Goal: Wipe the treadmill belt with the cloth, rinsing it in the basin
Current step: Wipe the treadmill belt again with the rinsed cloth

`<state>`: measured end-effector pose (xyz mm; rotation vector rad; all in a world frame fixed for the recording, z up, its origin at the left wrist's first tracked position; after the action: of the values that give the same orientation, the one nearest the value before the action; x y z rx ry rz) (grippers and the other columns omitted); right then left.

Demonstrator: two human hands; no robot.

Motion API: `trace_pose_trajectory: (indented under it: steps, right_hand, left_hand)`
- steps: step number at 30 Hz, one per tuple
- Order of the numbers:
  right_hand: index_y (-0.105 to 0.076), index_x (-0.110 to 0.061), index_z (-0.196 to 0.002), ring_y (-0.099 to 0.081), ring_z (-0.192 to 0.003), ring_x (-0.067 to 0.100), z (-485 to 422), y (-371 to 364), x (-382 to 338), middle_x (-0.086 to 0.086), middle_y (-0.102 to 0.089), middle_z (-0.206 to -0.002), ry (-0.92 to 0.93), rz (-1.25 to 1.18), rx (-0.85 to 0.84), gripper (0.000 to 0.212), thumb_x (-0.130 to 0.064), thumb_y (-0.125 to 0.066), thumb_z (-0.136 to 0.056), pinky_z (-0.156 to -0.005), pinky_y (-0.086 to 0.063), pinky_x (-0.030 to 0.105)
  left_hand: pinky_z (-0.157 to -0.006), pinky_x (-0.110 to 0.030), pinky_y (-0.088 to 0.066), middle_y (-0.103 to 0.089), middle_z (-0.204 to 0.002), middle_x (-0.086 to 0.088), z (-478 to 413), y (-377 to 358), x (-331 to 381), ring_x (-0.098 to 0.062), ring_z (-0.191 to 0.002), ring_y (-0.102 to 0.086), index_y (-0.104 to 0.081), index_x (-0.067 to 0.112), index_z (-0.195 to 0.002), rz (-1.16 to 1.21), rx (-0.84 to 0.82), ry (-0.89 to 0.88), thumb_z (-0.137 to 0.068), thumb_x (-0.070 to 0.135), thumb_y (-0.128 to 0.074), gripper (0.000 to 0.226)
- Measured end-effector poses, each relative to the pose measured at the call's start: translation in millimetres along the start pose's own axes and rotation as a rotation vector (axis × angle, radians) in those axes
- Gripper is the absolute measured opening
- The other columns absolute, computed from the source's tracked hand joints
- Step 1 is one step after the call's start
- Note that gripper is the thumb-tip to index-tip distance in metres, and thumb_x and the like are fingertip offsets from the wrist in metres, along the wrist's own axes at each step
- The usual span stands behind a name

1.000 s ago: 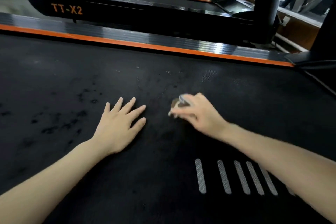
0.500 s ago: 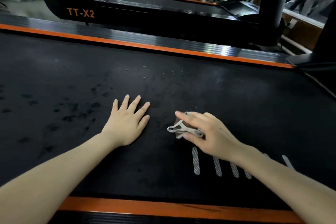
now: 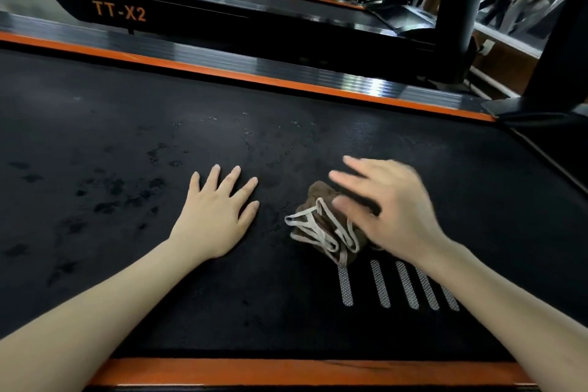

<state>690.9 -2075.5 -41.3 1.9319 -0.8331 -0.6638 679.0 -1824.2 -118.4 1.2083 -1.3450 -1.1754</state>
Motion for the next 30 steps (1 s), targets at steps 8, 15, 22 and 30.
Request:
trace_pose_trajectory:
  steps: [8,15,22,30]
  right_hand:
    - [-0.054,-0.038,-0.128,-0.026,-0.141,0.025,15.1,-62.2,3.2,-0.002,-0.041,-0.146,0.126,-0.191,-0.312,0.051,-0.062,-0.049,-0.083,-0.109,-0.028,0.054]
    - [-0.06,-0.037,-0.123,-0.043,-0.131,0.025,-70.3,-102.1,43.7,-0.002,-0.052,-0.138,-0.143,-0.094,-0.129,0.038,-0.048,-0.042,-0.091,-0.107,-0.036,0.048]
    - [-0.065,-0.034,-0.118,-0.053,-0.12,0.018,-92.7,-115.0,43.2,-0.006,-0.059,-0.127,-0.263,-0.077,-0.102,0.044,-0.052,-0.035,-0.09,-0.102,-0.042,0.032]
    - [-0.065,-0.032,-0.118,-0.047,-0.128,0.03,-29.7,-84.0,-1.6,0.0,-0.058,-0.132,-0.114,-0.163,-0.162,0.035,-0.043,-0.047,-0.09,-0.107,-0.035,0.048]
  left_hand:
    - [-0.115,-0.053,-0.006,-0.015,-0.158,-0.004,0.0,-3.0,0.5,-0.034,-0.145,-0.007,-0.019,0.032,-0.15,0.013,-0.017,0.016,-0.076,0.058,0.014,0.085]
    - [-0.115,-0.055,0.0,-0.006,-0.159,-0.005,-32.4,10.5,-13.1,-0.031,-0.146,0.0,-0.008,0.036,-0.15,-0.04,-0.061,0.007,-0.078,0.066,0.013,0.081]
    - [-0.115,-0.055,-0.002,-0.007,-0.159,-0.005,-95.2,0.1,-43.3,-0.033,-0.145,-0.001,-0.01,0.03,-0.151,-0.001,-0.079,0.089,-0.094,0.058,-0.013,0.063]
    - [-0.114,-0.056,-0.003,-0.008,-0.159,-0.007,-104.7,-10.2,-49.4,-0.037,-0.144,-0.001,-0.011,0.025,-0.152,-0.026,-0.026,0.063,-0.088,0.061,0.005,0.075]
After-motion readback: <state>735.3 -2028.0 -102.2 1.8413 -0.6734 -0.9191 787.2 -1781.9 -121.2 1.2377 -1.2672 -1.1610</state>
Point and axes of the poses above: each hand's wrist, its own z-axis away from the middle knuckle, its own y-axis out of the back of the hand, x = y × z, the point moved 1 cm from there along -z, towards the middle knuckle
